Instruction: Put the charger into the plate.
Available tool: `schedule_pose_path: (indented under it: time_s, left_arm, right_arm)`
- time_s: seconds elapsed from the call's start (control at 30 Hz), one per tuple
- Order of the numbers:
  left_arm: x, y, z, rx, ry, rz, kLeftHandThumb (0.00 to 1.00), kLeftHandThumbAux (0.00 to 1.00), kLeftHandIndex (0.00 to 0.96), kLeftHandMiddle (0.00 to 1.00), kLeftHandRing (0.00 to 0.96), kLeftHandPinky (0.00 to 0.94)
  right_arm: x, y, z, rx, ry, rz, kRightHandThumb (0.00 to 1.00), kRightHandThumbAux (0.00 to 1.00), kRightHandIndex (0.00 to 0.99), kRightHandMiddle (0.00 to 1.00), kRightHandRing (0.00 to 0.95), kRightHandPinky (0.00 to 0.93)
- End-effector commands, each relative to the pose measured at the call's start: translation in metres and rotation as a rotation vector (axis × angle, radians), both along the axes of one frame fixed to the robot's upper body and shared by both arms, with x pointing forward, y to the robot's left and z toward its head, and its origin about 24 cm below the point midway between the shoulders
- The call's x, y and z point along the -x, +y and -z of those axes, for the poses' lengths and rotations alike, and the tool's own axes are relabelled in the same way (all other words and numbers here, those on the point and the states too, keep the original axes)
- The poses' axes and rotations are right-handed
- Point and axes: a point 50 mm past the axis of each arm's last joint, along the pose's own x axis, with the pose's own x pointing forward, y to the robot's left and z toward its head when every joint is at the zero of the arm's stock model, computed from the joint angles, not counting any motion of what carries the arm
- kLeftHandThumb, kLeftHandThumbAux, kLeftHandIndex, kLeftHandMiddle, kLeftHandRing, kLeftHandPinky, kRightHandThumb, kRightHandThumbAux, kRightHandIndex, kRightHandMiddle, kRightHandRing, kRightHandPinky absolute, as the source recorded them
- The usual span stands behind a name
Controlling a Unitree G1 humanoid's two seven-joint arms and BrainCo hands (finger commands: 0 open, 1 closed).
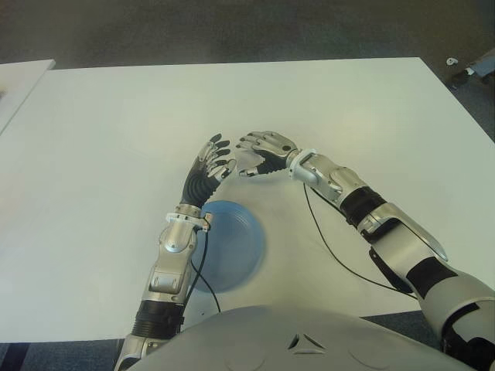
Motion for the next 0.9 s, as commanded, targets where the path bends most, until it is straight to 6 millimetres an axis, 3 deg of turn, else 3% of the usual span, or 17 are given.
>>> schedule_pose_path:
  time_s: [0.03,0.9]
  left_arm:
    - [0.0016,-0.0009,0.0033,-0.004,0.026,-0.006,0.0,0.517,0.0,0.174,0.199,0.223]
    - [0.0008,-0.0016,0.0012,-0.005,0.045,-0.011,0.0,0.491,0.0,0.183,0.212,0.224]
  right_arm:
    - [0.0014,-0.0045,0.0035,-0.006,0.02,0.014,0.407,0.15,0.0,0.0,0.0,0.0]
    - [-0.002,-0.0134,0.0054,-0.002,0.04,0.026,0.419,0.141,0.0,0.0,0.0,0.0]
